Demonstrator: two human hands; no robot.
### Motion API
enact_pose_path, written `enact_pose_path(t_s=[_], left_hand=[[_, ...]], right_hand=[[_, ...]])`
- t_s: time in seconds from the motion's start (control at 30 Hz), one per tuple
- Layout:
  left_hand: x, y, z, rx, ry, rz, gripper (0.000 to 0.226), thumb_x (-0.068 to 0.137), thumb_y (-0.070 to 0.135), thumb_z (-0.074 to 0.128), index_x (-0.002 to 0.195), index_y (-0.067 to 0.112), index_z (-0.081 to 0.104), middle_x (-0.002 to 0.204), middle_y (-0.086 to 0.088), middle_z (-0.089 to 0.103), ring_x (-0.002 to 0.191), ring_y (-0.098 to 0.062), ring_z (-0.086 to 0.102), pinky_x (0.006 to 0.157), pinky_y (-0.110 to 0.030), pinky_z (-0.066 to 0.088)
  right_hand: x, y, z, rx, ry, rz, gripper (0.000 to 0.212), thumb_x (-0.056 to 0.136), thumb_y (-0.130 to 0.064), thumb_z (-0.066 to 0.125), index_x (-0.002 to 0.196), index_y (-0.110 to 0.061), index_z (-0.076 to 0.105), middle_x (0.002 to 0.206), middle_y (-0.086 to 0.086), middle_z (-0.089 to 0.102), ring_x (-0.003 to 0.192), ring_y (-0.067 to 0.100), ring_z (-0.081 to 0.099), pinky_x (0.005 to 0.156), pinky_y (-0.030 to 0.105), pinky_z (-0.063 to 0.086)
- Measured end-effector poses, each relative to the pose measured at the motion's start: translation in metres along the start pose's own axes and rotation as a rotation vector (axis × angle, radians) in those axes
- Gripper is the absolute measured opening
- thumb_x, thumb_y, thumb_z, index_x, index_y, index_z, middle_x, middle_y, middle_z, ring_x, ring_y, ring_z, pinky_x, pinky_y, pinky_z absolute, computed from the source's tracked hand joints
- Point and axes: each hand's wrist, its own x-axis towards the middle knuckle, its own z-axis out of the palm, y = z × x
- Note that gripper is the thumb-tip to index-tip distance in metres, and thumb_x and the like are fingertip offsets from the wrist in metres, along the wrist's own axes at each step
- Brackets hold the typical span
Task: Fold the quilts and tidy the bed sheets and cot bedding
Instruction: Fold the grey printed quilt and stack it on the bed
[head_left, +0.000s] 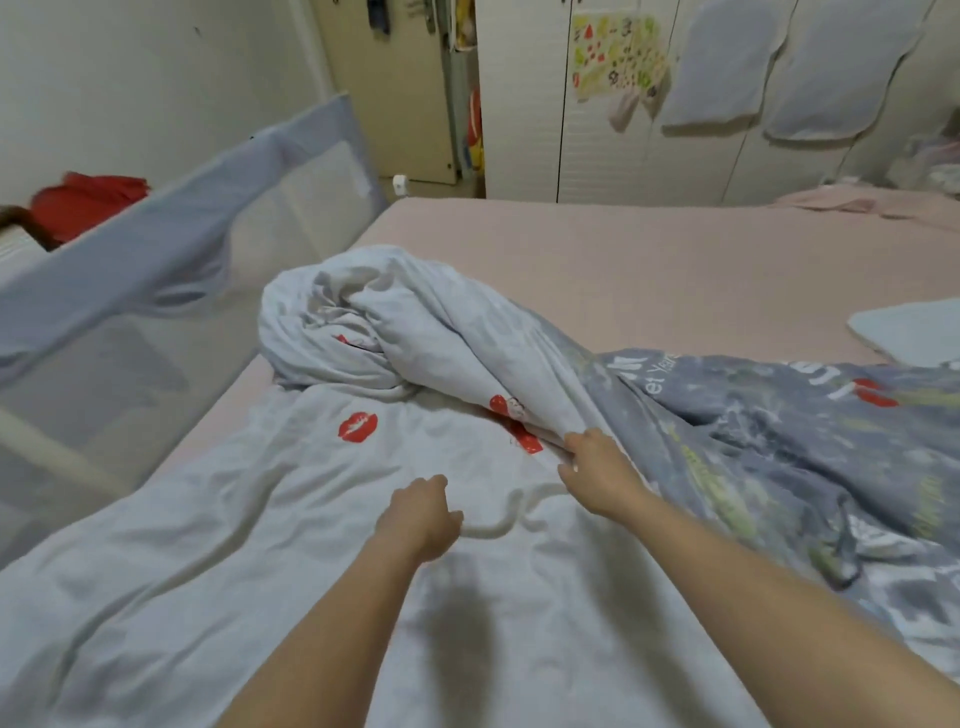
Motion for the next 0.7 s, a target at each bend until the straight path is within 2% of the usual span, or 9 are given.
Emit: enact_pose_path(t_s=[0.17,0.3,0.37,0.43,0.5,0.57,0.63,0.7], left_hand=[[0.08,-0.018,0.028,-0.095,-0.08,0.137,0.065,0.097,0.048,0.044,0.15,0.016,0.026,0.155,-0.004,0.028,0.141,-0.025,0.026,0.114,-0.041,0.028],[0.124,-0.006,0.066,-0.158,-0.149,0.149,0.072,0.095,0.059,0.037,0.153,0.02,0.018,0.16,-0.001,0.016,0.147,-0.026,0.011,0.118,-0.048,0.015],[0.136,-0.001,0.075,-0.386,-0.139,0.138,0.075,0.094,0.061,0.037,0.152,0.017,0.021,0.159,-0.002,0.021,0.146,-0.024,0.018,0.119,-0.042,0.015],[0.145,0.006,0.073,-0.637,-0.108,0.129,0.073,0.093,0.061,0.041,0.15,0.016,0.029,0.155,-0.003,0.031,0.141,-0.02,0.031,0.116,-0.033,0.022],[0.151,0.016,0.06,-0.887,-0.089,0.086,0.07,0.09,0.061,0.047,0.145,0.019,0.038,0.15,-0.001,0.038,0.132,-0.016,0.042,0.112,-0.035,0.03],[0.152,0.028,0.04,-1.149,-0.038,0.041,0.069,0.085,0.061,0.056,0.139,0.021,0.041,0.145,0.001,0.043,0.118,-0.012,0.05,0.106,-0.042,0.041],[0.154,0.039,0.017,-1.292,0.073,-0.014,0.093,0.076,0.063,0.066,0.149,0.024,0.025,0.15,0.0,0.035,0.126,-0.019,0.045,0.105,-0.047,0.042],[0.161,0.046,-0.001,-1.247,0.197,-0.099,0.12,0.066,0.061,0.076,0.154,0.025,0.003,0.158,-0.005,0.019,0.139,-0.026,0.031,0.111,-0.047,0.034]], right_hand=[[0.07,0.0,0.03,-0.108,0.196,0.089,0.055,0.092,-0.033,0.053,0.14,-0.012,0.037,0.138,0.013,0.039,0.129,0.031,0.035,0.104,0.039,0.03],[0.112,0.029,0.037,-0.201,0.282,0.203,0.074,0.085,-0.045,0.063,0.142,-0.012,0.029,0.146,0.015,0.031,0.138,0.031,0.024,0.112,0.041,0.024],[0.13,0.037,0.037,-0.152,0.256,0.259,0.091,0.081,-0.047,0.064,0.15,-0.014,0.016,0.153,0.016,0.022,0.143,0.03,0.016,0.116,0.041,0.016],[0.146,0.039,0.037,-0.049,0.236,0.303,0.089,0.084,-0.037,0.063,0.151,-0.012,0.01,0.15,0.018,0.029,0.14,0.033,0.025,0.111,0.042,0.024],[0.149,0.034,0.038,0.059,0.21,0.266,0.073,0.085,-0.016,0.058,0.148,-0.012,0.022,0.141,0.02,0.045,0.128,0.036,0.042,0.098,0.039,0.038],[0.131,0.018,0.042,0.101,0.168,0.104,0.06,0.082,-0.007,0.053,0.14,-0.019,0.042,0.129,0.014,0.058,0.117,0.036,0.053,0.087,0.037,0.043],[0.098,-0.003,0.053,0.112,0.127,-0.062,0.052,0.078,-0.013,0.052,0.128,-0.029,0.055,0.116,0.008,0.067,0.107,0.033,0.059,0.079,0.036,0.048],[0.062,-0.02,0.069,0.103,0.078,-0.201,0.053,0.072,-0.024,0.046,0.122,-0.035,0.059,0.107,0.005,0.069,0.101,0.032,0.062,0.074,0.039,0.049]])
